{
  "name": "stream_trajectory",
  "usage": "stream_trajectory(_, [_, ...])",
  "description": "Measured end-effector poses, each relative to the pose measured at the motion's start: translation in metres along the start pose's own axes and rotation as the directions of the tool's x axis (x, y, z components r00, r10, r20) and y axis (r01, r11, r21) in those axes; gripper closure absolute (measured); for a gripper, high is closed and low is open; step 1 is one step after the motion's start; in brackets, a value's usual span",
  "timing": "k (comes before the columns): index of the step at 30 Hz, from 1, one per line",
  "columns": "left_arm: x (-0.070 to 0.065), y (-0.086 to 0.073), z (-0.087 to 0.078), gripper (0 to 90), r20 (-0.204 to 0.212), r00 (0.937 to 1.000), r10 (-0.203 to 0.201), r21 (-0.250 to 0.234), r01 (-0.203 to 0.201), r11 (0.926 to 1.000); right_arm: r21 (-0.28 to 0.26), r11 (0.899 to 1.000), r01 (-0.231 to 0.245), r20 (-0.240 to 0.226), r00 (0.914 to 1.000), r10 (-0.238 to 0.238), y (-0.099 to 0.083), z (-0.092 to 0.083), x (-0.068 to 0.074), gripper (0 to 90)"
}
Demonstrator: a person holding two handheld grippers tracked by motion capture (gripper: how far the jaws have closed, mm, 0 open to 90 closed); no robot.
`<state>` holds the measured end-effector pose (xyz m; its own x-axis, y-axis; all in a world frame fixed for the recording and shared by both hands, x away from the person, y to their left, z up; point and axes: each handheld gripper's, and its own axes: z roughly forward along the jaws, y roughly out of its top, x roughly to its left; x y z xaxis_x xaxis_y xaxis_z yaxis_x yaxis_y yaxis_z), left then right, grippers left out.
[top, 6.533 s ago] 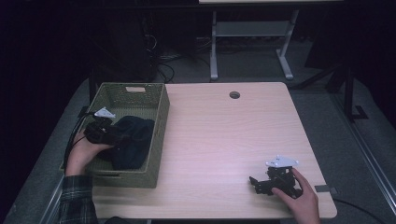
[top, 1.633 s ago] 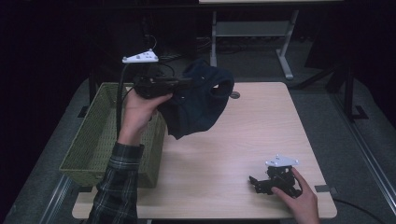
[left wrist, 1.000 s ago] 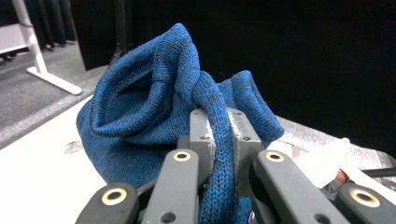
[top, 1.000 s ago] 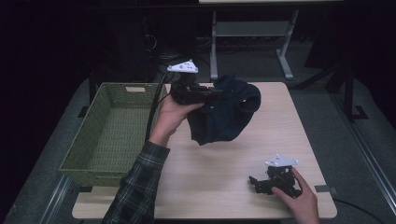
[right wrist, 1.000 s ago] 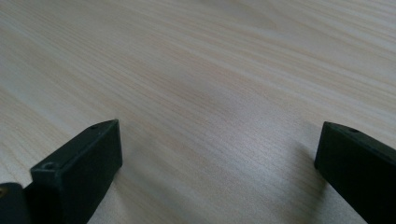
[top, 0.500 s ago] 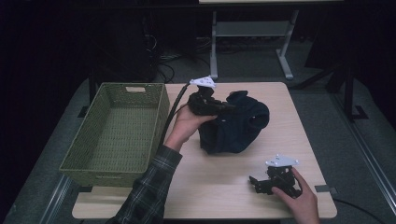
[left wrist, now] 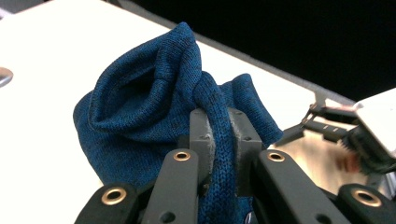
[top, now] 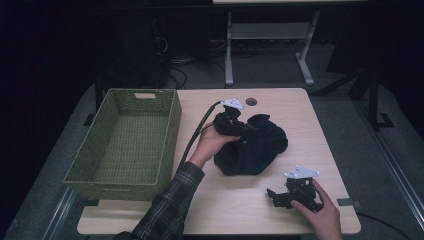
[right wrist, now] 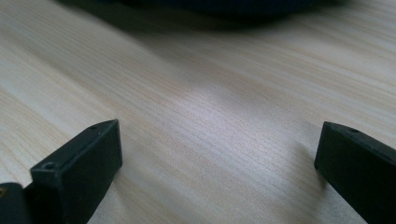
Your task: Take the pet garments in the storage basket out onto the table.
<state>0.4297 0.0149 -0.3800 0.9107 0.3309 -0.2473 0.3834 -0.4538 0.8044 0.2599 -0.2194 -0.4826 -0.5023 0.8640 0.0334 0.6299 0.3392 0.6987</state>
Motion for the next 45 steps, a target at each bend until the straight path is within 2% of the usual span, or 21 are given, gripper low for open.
stream_trajectory(5, [0.003, -0.009, 0.012, 81.5, -0.004, 1.0000, -0.009, 0.030, 0.009, 0.9995, -0.001, 1.000, -0.001, 0.000, 1.0000, 0.001, 0.000, 0.000, 0.000, 0.5])
stream_trajectory(10, [0.006, -0.013, 0.016, 78.7, -0.015, 0.9997, -0.018, 0.052, 0.019, 0.9984, -0.004, 1.000, 0.004, 0.002, 1.0000, -0.004, 0.000, 0.000, 0.000, 0.5])
stream_trajectory(12, [0.005, -0.013, 0.015, 69.7, -0.011, 0.9997, -0.022, 0.050, 0.022, 0.9985, -0.003, 1.000, 0.004, 0.002, 1.0000, -0.004, 0.000, 0.000, 0.000, 0.5])
stream_trajectory(16, [0.001, -0.011, 0.013, 58.0, -0.024, 0.9997, -0.002, 0.060, 0.003, 0.9982, -0.001, 1.000, 0.002, 0.000, 1.0000, -0.002, 0.000, 0.000, 0.000, 0.5])
stream_trajectory(19, [-0.001, -0.010, 0.008, 50.5, -0.045, 0.9989, 0.010, 0.064, -0.007, 0.9979, -0.001, 1.000, 0.001, 0.000, 1.0000, -0.001, 0.000, 0.000, 0.000, 0.5])
stream_trajectory(25, [-0.009, -0.009, -0.007, 37.5, -0.074, 0.9972, 0.008, 0.017, -0.007, 0.9998, 0.000, 1.000, -0.002, 0.000, 1.0000, 0.002, 0.000, 0.000, 0.000, 0.5])
stream_trajectory(31, [-0.018, -0.012, -0.021, 28.4, -0.111, 0.9938, 0.013, 0.014, -0.012, 0.9998, -0.001, 1.000, -0.001, 0.000, 1.0000, 0.001, 0.000, 0.000, 0.000, 0.5])
stream_trajectory(38, [-0.029, -0.026, -0.037, 19.0, -0.141, 0.9897, 0.024, -0.004, -0.025, 0.9997, 0.000, 1.000, 0.004, 0.001, 1.0000, -0.004, 0.000, 0.000, 0.000, 0.5])
stream_trajectory(45, [-0.044, -0.045, -0.054, 16.4, -0.197, 0.9800, 0.028, -0.017, -0.032, 0.9993, -0.001, 1.000, 0.004, 0.001, 1.0000, -0.004, 0.000, 0.000, 0.000, 0.5])
